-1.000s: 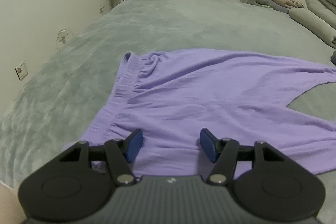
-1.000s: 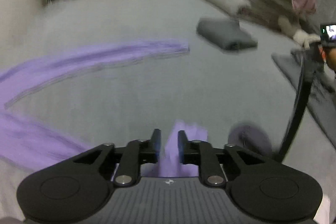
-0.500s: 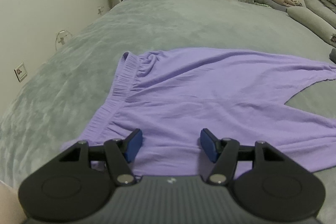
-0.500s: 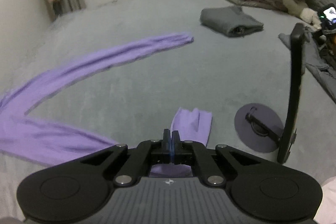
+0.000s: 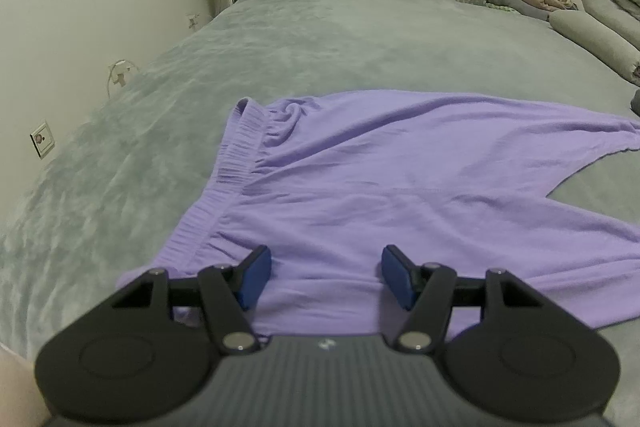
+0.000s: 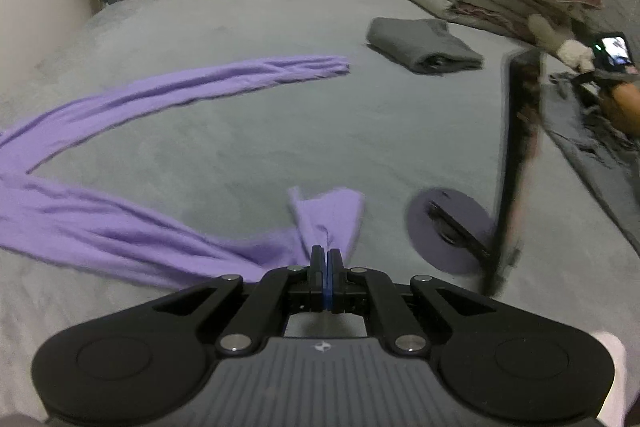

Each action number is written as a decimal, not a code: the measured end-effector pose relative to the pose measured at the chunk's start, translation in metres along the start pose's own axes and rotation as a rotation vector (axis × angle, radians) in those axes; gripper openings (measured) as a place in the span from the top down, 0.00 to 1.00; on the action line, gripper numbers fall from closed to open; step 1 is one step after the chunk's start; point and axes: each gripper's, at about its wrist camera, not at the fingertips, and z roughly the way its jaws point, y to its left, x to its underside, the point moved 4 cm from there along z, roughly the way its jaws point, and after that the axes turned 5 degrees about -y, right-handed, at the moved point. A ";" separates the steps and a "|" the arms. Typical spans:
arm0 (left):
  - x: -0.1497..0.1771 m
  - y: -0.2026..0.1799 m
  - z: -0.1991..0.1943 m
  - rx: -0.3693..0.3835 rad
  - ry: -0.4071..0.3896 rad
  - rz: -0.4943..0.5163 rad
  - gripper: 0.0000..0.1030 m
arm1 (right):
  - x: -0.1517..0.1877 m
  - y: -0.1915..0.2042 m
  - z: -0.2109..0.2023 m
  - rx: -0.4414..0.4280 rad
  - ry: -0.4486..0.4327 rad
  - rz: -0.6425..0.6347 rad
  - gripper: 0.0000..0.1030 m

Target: Fold clothes

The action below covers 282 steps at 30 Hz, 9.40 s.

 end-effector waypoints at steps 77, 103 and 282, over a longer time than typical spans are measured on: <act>0.009 -0.001 -0.025 0.093 0.016 0.013 0.31 | -0.085 0.037 0.006 0.081 -0.254 -0.065 0.97; 0.014 -0.006 -0.023 0.189 0.069 -0.002 0.30 | -0.045 0.037 0.062 0.395 0.037 -0.434 0.97; 0.030 -0.063 -0.036 0.227 0.071 0.034 0.36 | -0.019 0.118 0.050 -0.561 0.202 -0.972 0.93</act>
